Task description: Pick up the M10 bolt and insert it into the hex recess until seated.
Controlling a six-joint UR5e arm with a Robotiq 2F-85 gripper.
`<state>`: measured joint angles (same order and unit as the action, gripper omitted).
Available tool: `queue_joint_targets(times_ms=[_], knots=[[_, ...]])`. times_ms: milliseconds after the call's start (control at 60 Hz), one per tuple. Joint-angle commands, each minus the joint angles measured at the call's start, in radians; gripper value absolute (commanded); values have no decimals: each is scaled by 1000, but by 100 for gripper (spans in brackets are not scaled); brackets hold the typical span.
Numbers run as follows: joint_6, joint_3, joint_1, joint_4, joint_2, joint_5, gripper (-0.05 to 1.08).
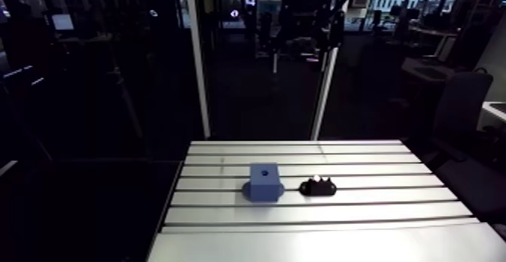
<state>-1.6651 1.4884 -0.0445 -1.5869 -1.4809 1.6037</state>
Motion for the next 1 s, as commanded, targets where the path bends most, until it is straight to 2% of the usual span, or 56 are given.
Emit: queue_joint_targets(times_ms=[17,533,667,1000], knots=[[-2,3,0,0,1,0,1],[2,17,0,-8,3,5,1],[-3,46,-4,-57,1,11,1],[-14,120,-27,-143,-9,11,1]])
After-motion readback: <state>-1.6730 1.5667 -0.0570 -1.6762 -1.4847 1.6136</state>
